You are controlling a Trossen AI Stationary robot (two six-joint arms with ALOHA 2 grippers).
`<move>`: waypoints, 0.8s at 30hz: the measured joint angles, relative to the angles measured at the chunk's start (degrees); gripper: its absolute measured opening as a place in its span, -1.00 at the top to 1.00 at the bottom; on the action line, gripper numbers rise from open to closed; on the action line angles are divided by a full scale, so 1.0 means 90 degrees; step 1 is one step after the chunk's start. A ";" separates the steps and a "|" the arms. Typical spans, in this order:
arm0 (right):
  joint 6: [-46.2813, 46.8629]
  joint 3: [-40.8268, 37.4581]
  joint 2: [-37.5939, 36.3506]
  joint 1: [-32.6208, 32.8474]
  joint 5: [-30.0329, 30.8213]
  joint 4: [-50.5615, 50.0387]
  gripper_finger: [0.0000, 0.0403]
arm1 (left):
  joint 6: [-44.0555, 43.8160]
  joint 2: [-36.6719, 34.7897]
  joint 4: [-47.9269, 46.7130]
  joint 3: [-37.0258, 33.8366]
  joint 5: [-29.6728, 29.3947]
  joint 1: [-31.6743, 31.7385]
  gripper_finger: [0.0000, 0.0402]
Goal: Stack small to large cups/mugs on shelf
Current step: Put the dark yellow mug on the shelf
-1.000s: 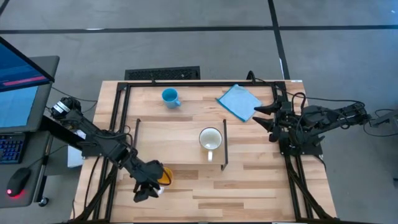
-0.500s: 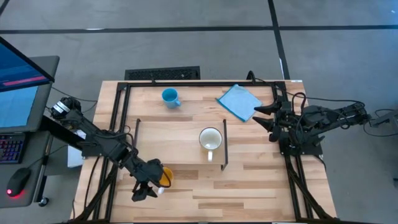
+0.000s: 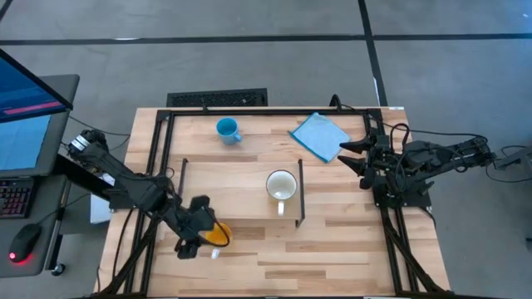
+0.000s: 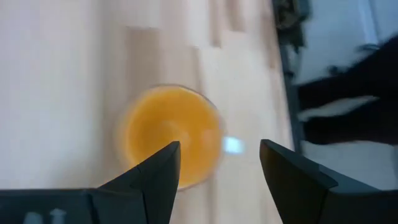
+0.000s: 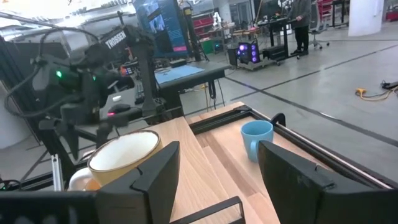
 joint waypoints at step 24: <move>0.0012 -0.0001 0.0005 0.0000 0.0000 0.0000 -0.19 | 0.0000 0.1058 -0.1245 0.0339 -0.0500 -0.0205 -0.06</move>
